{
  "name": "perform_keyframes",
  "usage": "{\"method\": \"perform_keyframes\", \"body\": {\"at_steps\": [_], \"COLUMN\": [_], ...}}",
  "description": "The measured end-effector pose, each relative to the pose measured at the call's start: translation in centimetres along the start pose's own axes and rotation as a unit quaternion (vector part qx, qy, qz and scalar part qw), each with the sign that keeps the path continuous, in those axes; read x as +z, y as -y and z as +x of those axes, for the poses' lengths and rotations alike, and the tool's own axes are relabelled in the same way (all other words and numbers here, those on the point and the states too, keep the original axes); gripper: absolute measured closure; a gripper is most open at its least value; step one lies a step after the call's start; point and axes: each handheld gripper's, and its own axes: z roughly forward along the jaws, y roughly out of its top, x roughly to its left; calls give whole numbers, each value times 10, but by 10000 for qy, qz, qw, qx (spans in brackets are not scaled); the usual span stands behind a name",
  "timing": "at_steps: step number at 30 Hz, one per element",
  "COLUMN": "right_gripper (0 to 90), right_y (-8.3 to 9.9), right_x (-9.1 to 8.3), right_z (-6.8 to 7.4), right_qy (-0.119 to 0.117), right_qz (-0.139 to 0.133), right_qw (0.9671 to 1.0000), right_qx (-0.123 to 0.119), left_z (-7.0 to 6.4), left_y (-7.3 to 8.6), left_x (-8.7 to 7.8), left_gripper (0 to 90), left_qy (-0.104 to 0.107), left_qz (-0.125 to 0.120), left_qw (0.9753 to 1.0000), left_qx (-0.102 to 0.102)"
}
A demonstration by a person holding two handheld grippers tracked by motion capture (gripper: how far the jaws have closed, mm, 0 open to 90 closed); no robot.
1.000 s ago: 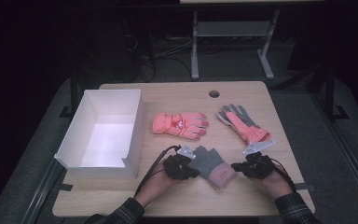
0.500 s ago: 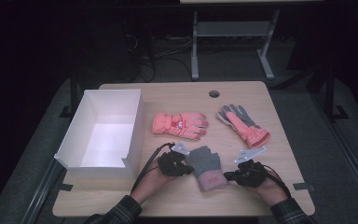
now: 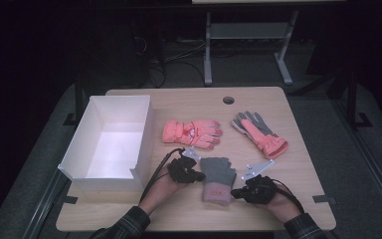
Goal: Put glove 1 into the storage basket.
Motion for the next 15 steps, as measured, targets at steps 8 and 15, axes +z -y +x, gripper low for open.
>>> {"method": "perform_keyframes", "body": {"at_steps": [8,15], "right_gripper": [900,900], "right_y": [-6,-15], "right_x": [9,21], "right_z": [10,22], "right_qy": [-138,-217], "right_qz": [23,-17], "right_qw": [9997,9991], "right_qx": [-182,-359], "left_z": [8,13], "left_y": [-9,-15], "left_x": [5,7], "left_gripper": [896,897], "left_qy": [-16,-24], "left_qz": [-88,-105], "left_qw": [9999,9999], "left_qx": [-83,-94]}}
